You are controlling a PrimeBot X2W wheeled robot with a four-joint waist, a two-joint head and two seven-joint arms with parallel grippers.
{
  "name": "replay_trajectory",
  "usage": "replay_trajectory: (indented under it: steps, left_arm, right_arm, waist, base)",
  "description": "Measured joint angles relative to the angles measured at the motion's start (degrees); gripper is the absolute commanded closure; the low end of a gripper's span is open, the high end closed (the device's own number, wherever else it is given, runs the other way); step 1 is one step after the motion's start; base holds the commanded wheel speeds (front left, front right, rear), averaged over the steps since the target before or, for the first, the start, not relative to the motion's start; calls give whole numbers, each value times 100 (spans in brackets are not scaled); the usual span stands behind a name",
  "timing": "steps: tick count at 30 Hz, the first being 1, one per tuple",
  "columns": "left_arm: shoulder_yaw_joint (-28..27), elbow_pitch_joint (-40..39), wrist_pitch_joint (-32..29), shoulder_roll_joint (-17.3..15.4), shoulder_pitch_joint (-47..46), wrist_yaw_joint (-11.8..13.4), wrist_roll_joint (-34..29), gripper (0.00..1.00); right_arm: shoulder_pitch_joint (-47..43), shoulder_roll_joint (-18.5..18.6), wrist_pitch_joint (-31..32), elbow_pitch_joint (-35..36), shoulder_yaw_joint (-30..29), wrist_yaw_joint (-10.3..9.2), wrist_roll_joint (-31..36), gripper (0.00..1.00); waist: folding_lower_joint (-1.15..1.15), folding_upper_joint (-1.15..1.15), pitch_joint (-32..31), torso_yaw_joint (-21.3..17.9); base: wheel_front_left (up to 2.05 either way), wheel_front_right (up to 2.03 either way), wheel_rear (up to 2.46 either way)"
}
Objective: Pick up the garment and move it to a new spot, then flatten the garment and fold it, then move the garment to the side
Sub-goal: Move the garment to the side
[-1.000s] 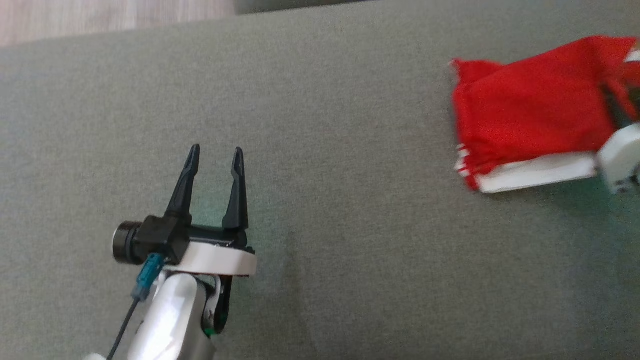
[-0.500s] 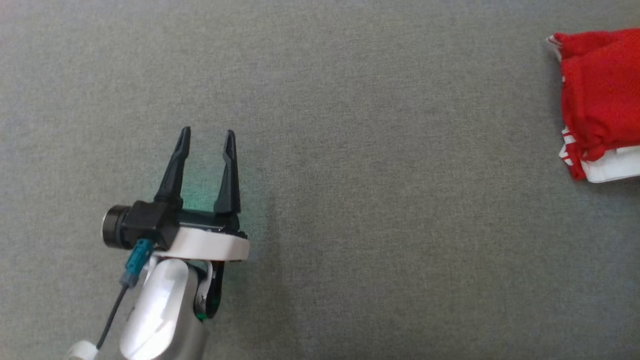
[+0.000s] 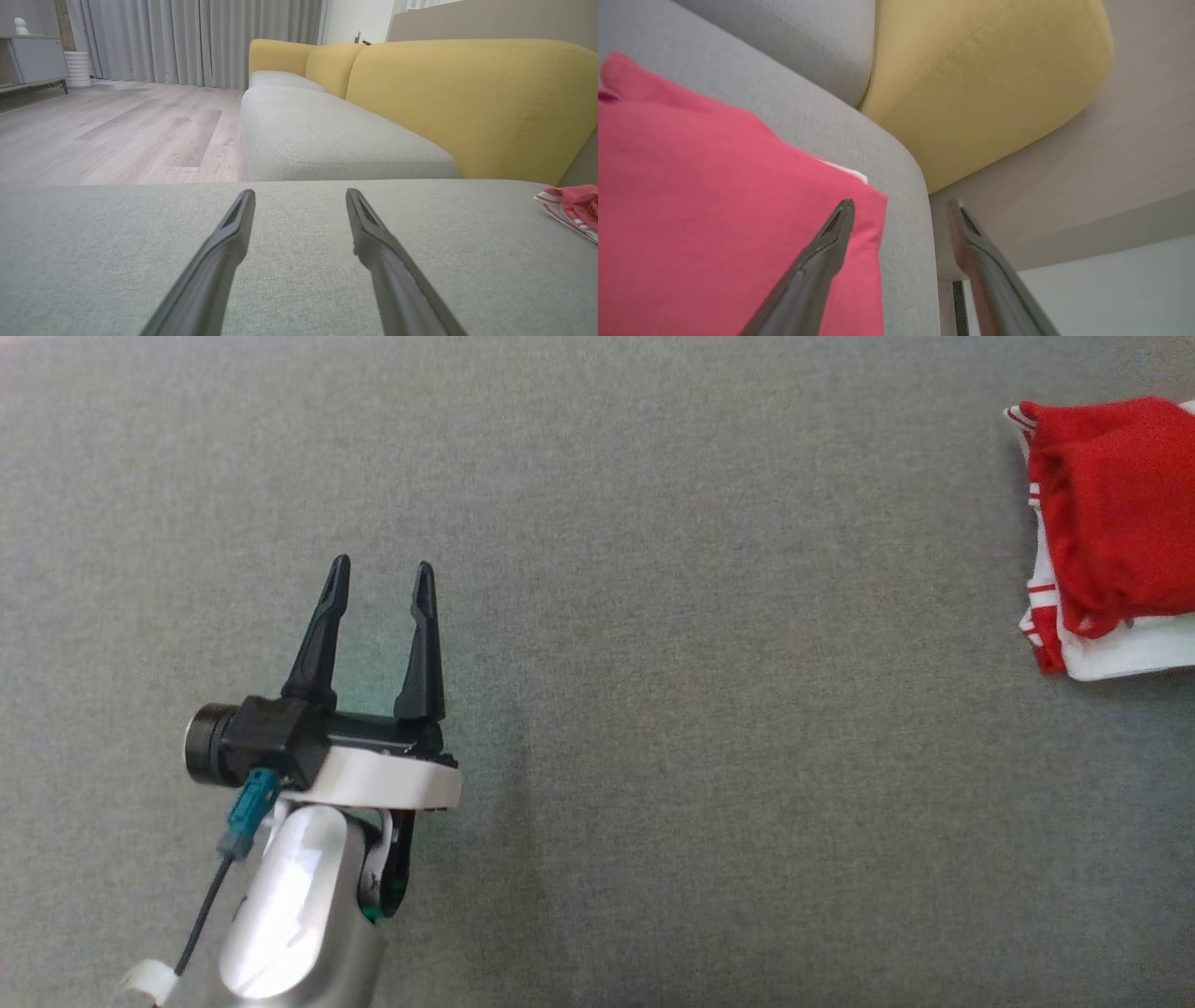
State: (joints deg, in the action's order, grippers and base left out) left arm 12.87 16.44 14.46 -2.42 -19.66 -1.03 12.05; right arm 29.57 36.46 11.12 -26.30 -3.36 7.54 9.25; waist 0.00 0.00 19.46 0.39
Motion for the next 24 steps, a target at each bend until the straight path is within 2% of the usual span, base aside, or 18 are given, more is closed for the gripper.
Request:
replay_trajectory:
  steps: [3,8,9,14,15,20,24]
  left_arm:
    - [1,1,0,0,8,1,1,0]
    - [9,-4,0,1,52,14,8,0]
    - [10,-20,0,0,127,54,9,0]
    - [12,-33,0,0,369,104,45,0]
    - [12,-53,0,-1,456,103,53,0]
    - [7,-64,0,-2,714,101,66,0]
    - [-74,-141,0,-5,903,213,53,0]
  right_arm:
    - [-7,-164,5,225,-74,0,11,0]
    - [-41,-639,-2,914,-154,0,36,0]
    - [-82,-890,-36,1196,-153,0,32,0]
    - [-109,-1718,-275,1739,-88,0,-180,0]
    - [-134,-2093,-434,1907,-73,0,-360,0]
    - [-694,-2956,-936,2060,-20,0,-836,0]
    - [-1317,-3303,-1435,1833,-8,0,-1013,0]
  waist:
    - [0,0,-117,-15]
    - [0,0,-482,-26]
    - [-1,0,-640,-18]
    - [-1,0,-1035,39]
    - [-1,0,-1189,73]
    - [-2,0,-1500,171]
    - [-2,0,-1651,249]
  base:
    - [0,0,0]
    - [0,0,0]
    - [0,0,0]
    - [0,0,0]
    - [0,0,0]
    - [0,0,0]
    - [0,0,0]
